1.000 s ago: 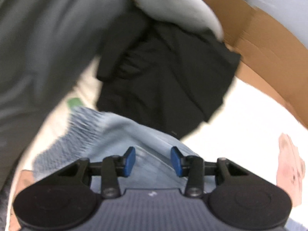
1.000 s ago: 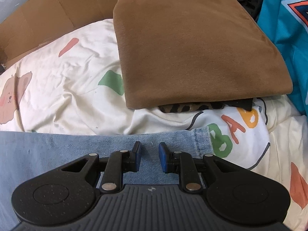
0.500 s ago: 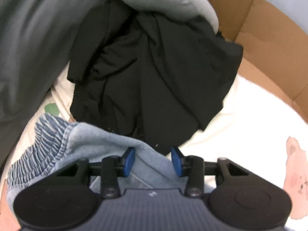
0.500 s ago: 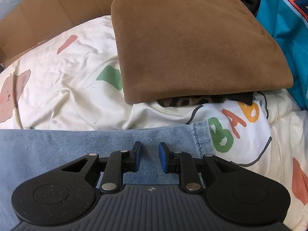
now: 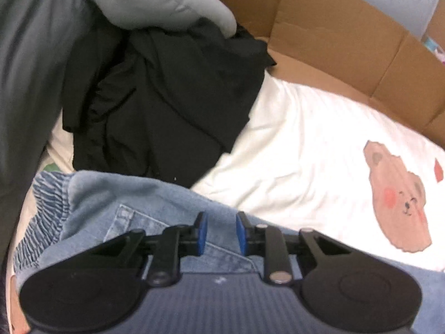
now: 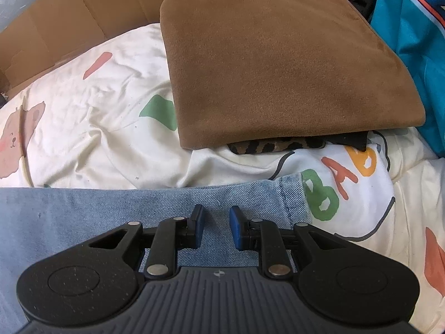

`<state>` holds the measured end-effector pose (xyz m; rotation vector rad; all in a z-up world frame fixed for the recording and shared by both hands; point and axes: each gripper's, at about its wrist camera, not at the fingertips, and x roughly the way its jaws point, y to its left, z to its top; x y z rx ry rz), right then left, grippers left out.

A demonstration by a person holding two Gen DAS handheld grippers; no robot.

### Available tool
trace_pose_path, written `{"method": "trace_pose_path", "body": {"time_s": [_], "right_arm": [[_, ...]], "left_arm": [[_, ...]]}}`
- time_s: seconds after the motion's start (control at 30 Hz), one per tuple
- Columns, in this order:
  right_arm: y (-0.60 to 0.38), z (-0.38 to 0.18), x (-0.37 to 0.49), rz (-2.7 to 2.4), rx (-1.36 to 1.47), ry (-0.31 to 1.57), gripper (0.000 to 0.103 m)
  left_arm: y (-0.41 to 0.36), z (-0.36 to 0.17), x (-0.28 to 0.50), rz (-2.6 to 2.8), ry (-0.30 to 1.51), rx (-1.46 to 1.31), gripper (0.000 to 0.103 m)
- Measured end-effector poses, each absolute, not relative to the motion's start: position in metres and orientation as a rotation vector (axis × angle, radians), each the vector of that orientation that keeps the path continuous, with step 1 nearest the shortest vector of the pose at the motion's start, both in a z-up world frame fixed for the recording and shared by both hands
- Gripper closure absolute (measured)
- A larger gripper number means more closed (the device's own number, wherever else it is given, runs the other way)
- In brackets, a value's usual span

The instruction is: Fold clothes

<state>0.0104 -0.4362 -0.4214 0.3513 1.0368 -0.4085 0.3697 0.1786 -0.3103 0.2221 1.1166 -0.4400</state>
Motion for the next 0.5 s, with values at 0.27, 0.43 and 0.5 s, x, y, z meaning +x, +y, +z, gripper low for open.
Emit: {"method": "trace_pose_path", "body": {"time_s": [0.27,0.43,0.5], "right_arm": [[-0.432,-0.422,0.016,-0.405,0.342,1.039,0.076],[-0.434,-0.423,0.016,-0.407,0.349,1.042,0.075],[-0.435,-0.424,0.014,-0.406,0.35,1.039,0.075]], "left_arm": [[0.16,-0.329,0.38,-0.431,1.131,0.27,0.08],[0.157,-0.344,0.384,-0.407,1.162,0.291,0.081],[0.157,-0.351,0.386,-0.401,1.165,0.293,0.082]]}}
